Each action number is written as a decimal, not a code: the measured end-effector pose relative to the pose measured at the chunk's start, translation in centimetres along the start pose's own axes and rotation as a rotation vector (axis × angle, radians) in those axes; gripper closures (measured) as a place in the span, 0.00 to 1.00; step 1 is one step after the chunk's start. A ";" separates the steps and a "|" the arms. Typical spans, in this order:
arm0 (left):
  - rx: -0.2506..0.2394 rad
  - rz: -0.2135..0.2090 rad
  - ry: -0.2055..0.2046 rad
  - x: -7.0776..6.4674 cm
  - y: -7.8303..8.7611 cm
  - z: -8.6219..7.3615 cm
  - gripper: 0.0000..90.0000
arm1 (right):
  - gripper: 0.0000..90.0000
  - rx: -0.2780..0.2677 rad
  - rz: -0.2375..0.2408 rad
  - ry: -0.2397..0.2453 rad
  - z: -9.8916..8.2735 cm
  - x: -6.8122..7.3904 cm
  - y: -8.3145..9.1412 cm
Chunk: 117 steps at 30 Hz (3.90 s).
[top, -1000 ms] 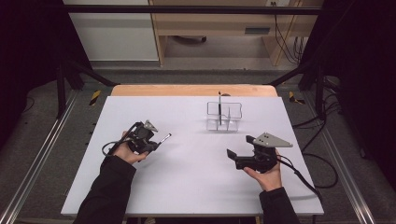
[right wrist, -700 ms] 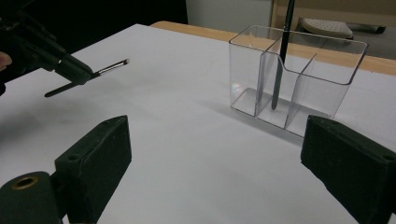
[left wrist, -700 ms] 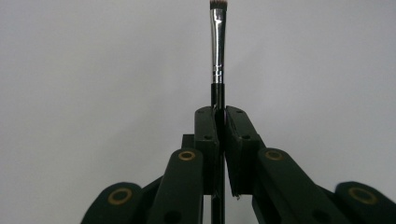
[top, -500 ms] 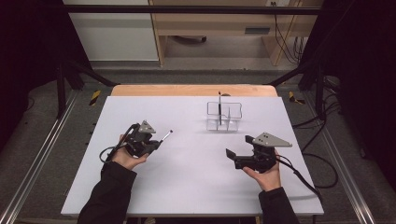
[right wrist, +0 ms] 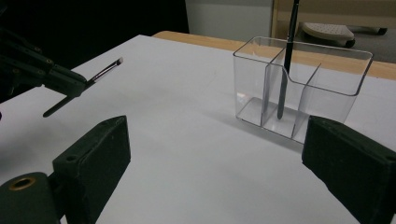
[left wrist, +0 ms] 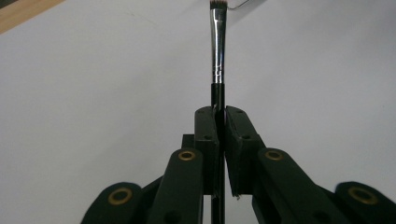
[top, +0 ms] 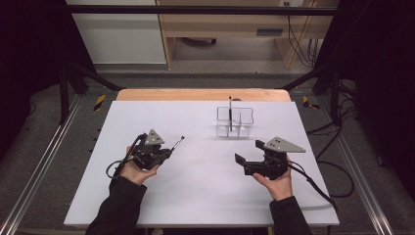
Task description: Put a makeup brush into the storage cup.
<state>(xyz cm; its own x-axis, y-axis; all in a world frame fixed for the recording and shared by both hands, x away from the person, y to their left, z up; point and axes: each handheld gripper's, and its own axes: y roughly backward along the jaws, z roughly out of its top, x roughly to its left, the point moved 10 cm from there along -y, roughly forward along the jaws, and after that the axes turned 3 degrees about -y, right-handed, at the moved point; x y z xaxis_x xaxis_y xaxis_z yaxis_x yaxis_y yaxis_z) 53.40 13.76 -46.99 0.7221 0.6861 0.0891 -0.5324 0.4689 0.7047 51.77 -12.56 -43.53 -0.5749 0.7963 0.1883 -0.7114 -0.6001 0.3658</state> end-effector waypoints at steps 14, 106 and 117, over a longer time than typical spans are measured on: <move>-0.097 0.015 0.030 -1.2 0.9 1.3 0.93 | 0.09 -0.032 0.011 -0.020 1.5 1.1 -1.0; -0.364 -0.006 0.114 -7.9 -0.9 6.3 0.93 | 0.32 -0.064 0.108 -0.192 3.6 5.7 -5.7; -0.376 -0.004 0.127 -8.2 -1.0 6.6 0.93 | 0.39 -0.067 0.114 -0.215 3.5 5.9 -5.8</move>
<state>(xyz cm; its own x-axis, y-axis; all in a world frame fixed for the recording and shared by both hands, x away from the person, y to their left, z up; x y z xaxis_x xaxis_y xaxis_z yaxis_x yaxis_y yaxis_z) 50.95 4.03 -43.76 0.6768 0.7359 -0.0173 -0.6712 0.6266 0.3960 53.95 -4.08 -41.33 -0.5589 0.7166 0.4172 -0.6760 -0.6851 0.2712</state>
